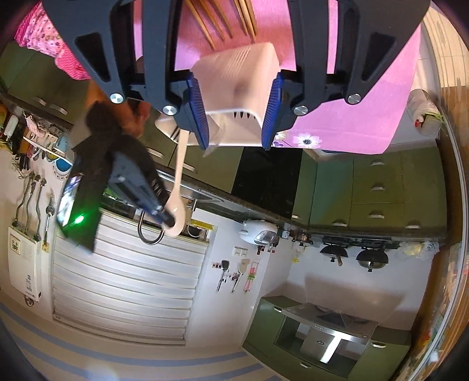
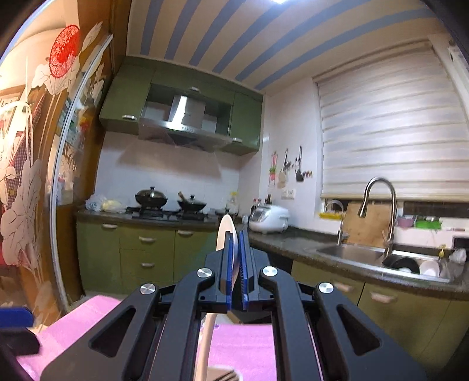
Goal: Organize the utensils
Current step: 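Lower the clear spoon into the holder and open the left gripper while the right gripper releases the white spoon, then grasp a wooden chopstick with the right gripper while the left gripper grasps another chopstick, then lift both wooden chopsticks upright and carry them above the holder, then drop the chopstick into the holder with the left gripper while the right gripper releases its chopstick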
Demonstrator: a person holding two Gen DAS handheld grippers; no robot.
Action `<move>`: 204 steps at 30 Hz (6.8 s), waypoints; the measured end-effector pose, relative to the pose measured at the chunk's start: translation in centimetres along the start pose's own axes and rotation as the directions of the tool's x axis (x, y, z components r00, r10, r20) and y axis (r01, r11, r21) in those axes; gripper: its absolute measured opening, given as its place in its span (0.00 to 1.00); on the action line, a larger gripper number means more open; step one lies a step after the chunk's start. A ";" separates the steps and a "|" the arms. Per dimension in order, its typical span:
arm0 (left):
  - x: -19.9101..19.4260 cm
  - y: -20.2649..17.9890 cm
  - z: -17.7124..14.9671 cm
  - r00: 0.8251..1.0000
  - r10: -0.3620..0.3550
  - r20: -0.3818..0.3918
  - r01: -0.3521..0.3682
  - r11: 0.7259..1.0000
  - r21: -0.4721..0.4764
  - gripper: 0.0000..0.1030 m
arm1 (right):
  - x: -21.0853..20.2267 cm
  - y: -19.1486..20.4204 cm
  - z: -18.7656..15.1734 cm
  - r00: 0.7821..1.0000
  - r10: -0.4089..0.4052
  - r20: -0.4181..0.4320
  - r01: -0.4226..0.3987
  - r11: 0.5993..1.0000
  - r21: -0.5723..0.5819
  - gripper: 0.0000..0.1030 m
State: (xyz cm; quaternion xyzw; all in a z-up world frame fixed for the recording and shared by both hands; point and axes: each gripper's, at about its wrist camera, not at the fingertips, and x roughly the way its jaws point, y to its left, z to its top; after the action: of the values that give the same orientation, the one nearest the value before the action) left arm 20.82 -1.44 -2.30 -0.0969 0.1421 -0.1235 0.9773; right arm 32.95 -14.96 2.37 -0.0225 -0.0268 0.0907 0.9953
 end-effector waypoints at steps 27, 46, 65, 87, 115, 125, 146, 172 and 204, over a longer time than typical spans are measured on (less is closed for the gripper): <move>-1.3 -0.5 -5.5 0.936 0.080 -0.343 -0.079 0.997 0.018 0.52 | -14.8 -4.7 -7.1 0.978 0.099 -0.184 -0.078 0.990 0.118 0.30; 3.3 -0.2 -11.1 0.811 0.233 -0.536 -0.186 0.972 0.142 0.50 | -24.3 -11.4 -11.8 0.935 0.116 -0.334 -0.007 0.951 0.310 0.36; 4.8 0.6 -12.1 0.777 0.251 -0.578 -0.214 0.968 0.132 0.49 | -22.4 -10.6 -10.7 0.923 0.150 -0.355 -0.029 0.945 0.325 0.40; 5.7 2.2 -11.3 0.756 0.262 -0.600 -0.224 0.965 0.139 0.16 | -13.0 -2.0 -14.6 0.659 0.270 -0.702 -0.169 0.963 0.211 0.47; 6.7 2.5 -11.0 0.747 0.237 -0.621 -0.194 0.971 0.137 0.25 | -9.6 -0.2 -18.3 0.538 0.203 -0.818 -0.141 0.979 0.149 0.06; 7.2 2.6 -11.0 0.752 0.204 -0.627 -0.200 0.977 0.077 0.06 | -11.1 -2.9 -14.8 0.627 0.273 -0.729 -0.139 0.961 0.240 0.06; 1.1 0.1 -5.2 0.879 0.121 -0.462 -0.102 0.993 0.067 0.05 | -16.0 -9.0 -8.0 0.754 0.343 -0.561 -0.128 0.913 0.387 0.06; -4.6 -5.2 7.2 0.974 0.002 -0.228 0.025 0.993 0.114 0.05 | -18.6 -10.3 -5.2 0.789 0.382 -0.482 -0.178 0.892 0.416 0.06; 6.3 -3.8 8.5 0.962 0.150 -0.229 -0.109 0.977 0.182 0.39 | -17.3 -10.7 1.7 0.862 0.369 -0.348 -0.243 0.903 0.356 0.06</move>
State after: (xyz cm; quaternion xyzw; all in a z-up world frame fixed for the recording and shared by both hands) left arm 28.44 -5.40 4.95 0.0109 0.2550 -0.0816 0.9634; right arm 17.75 -28.55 3.71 0.1062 0.1992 0.2456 0.9427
